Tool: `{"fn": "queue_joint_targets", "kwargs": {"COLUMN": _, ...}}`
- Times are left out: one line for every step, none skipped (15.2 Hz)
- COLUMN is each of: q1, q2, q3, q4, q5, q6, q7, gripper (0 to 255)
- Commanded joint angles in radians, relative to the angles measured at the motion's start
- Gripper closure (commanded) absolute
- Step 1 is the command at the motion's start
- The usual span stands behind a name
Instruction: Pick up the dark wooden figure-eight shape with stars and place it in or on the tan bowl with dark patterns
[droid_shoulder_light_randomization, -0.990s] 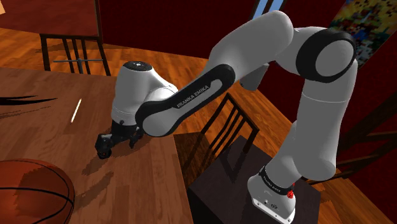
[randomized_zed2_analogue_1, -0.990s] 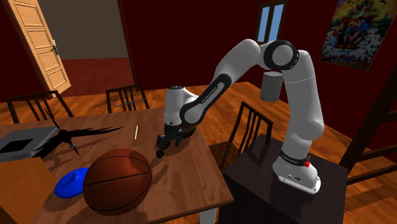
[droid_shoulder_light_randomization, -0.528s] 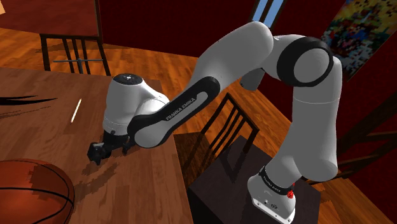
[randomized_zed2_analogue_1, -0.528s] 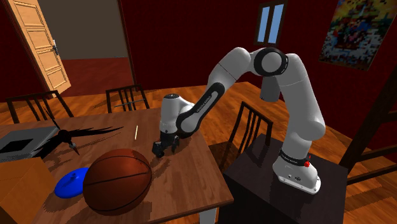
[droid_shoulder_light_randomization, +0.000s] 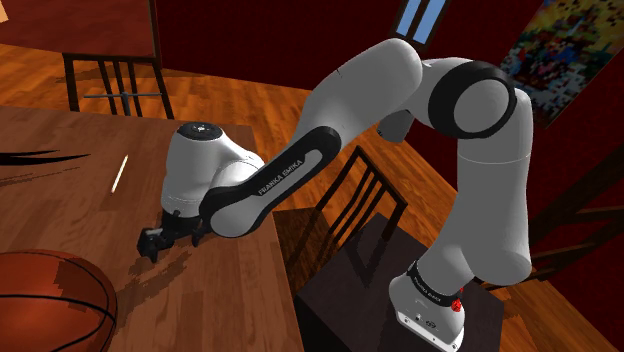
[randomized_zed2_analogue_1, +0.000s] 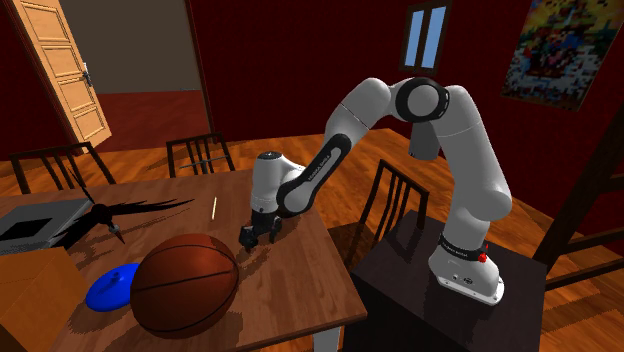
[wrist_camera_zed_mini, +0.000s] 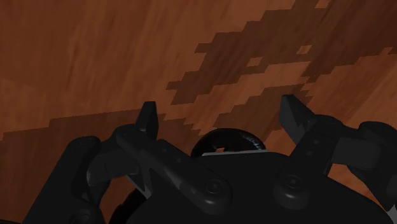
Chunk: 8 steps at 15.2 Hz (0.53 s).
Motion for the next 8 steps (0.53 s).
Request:
{"fn": "queue_joint_targets", "kwargs": {"q1": 0.0, "q2": 0.0, "q3": 0.0, "q4": 0.0, "q5": 0.0, "q6": 0.0, "q7": 0.0, "gripper": 0}}
{"fn": "queue_joint_targets", "kwargs": {"q1": 0.0, "q2": 0.0, "q3": 0.0, "q4": 0.0, "q5": 0.0, "q6": 0.0, "q7": 0.0, "gripper": 255}}
{"fn": "queue_joint_targets", "kwargs": {"q1": 0.0, "q2": 0.0, "q3": 0.0, "q4": 0.0, "q5": 0.0, "q6": 0.0, "q7": 0.0, "gripper": 255}}
{"fn": "queue_joint_targets", "kwargs": {"q1": 0.0, "q2": 0.0, "q3": 0.0, "q4": 0.0, "q5": 0.0, "q6": 0.0, "q7": 0.0, "gripper": 255}}
{"fn": "queue_joint_targets", "kwargs": {"q1": 0.0, "q2": 0.0, "q3": 0.0, "q4": 0.0, "q5": 0.0, "q6": 0.0, "q7": 0.0, "gripper": 255}}
{"fn": "queue_joint_targets", "kwargs": {"q1": 0.0, "q2": 0.0, "q3": 0.0, "q4": 0.0, "q5": 0.0, "q6": 0.0, "q7": 0.0, "gripper": 255}}
{"fn": "queue_joint_targets", "kwargs": {"q1": 0.0, "q2": 0.0, "q3": 0.0, "q4": 0.0, "q5": 0.0, "q6": 0.0, "q7": 0.0, "gripper": 255}}
{"fn": "queue_joint_targets", "kwargs": {"q1": 0.0, "q2": 0.0, "q3": 0.0, "q4": 0.0, "q5": 0.0, "q6": 0.0, "q7": 0.0, "gripper": 255}}
